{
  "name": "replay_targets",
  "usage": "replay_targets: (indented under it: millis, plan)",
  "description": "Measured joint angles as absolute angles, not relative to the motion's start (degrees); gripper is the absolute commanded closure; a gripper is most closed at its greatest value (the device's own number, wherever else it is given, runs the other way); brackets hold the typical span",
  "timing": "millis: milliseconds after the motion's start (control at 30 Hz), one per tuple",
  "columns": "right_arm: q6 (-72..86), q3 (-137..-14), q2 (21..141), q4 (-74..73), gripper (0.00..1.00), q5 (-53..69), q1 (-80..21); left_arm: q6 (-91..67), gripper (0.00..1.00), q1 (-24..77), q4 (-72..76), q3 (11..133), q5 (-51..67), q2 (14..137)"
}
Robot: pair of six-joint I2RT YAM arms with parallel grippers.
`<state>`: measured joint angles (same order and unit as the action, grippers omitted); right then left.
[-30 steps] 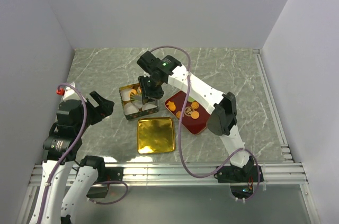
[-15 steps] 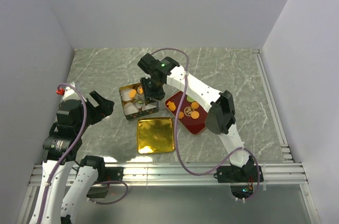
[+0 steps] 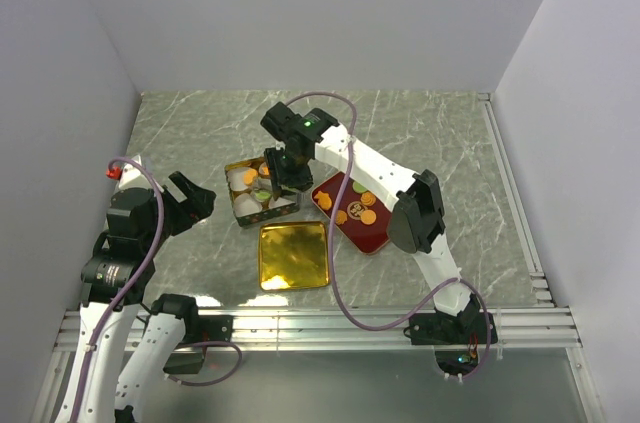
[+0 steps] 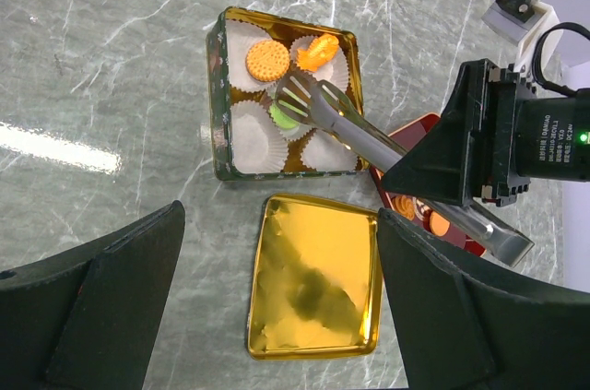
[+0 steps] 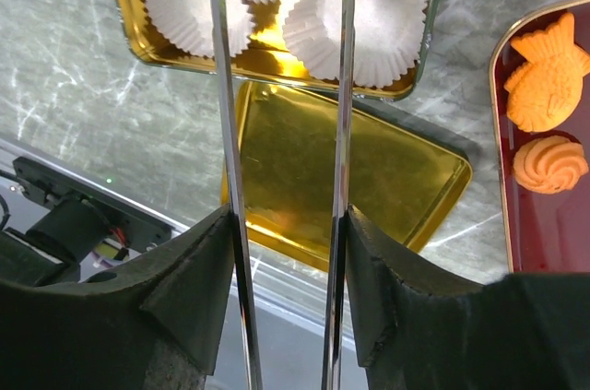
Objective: Pack the cookies
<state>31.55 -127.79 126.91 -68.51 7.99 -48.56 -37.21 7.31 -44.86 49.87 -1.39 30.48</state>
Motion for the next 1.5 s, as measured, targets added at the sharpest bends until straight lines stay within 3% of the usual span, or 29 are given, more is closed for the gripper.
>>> replay_targets:
  millis: [400,600,1067,1267,1500]
  plan:
    - [32.05,-129.49,125.75,-68.88,0.44,7.97,-48.53,-37.21,0.09,7.31,-44.86,49.87,-1.39,30.48]
    - [32.14,-128.92,119.77,-69.56,0.44,7.14,-48.49,-37.21,0.09,7.31,-44.86,49.84,-1.39,30.48]
    - [30.06,-96.92,93.80,-69.97,0.44,-4.49,-41.56,-37.21,0.09,7.31,-44.86,49.84,-1.37,30.46]
    - [29.26,-85.52,90.78,-69.54,0.44,-6.11,-37.54,-37.21,0.09,7.33,-44.86,49.84,-1.37,30.48]
    - [28.21,-83.61,91.02,-67.22,0.44,-6.61,-35.55,-37.21,0.09,7.77,-44.86,49.84,-1.37,30.65]
